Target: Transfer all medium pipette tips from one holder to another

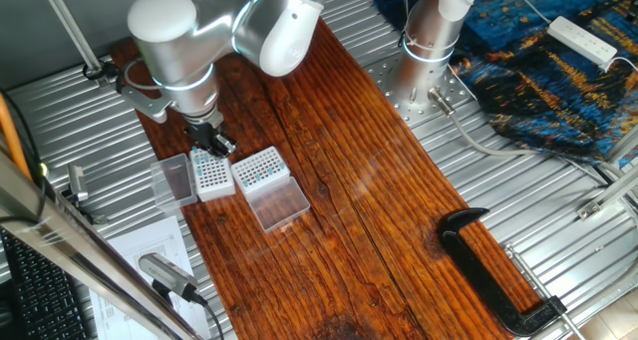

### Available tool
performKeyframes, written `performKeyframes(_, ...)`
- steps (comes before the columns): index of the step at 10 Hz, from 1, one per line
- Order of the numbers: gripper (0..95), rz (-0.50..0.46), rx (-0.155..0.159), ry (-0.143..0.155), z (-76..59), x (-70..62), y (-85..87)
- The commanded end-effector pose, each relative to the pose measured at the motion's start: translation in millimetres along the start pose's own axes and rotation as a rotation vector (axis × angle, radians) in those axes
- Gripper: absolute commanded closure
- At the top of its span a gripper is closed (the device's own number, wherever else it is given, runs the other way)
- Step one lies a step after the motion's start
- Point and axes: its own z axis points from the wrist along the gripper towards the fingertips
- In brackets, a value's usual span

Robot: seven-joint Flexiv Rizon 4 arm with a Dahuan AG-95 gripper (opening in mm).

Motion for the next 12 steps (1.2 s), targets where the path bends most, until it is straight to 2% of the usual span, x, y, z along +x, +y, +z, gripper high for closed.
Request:
performKeyframes(1,95.0,0.003,0.001,0.000,0.5,-1.2,-0.3)
performKeyframes(3,95.0,0.004,0.002,-0.001,4.4,-5.2,-2.0)
performKeyframes(4,76.0,0.001,0.003,-0.002,6.0,-6.0,-2.5)
performKeyframes(8,76.0,-0.012,0.008,-0.007,9.3,-12.5,-4.4)
performKeyframes(11,76.0,-0.015,0.003,0.011,10.7,-8.6,-8.4)
performKeyframes(12,76.0,-0.027,0.004,0.008,11.2,-7.0,-10.0)
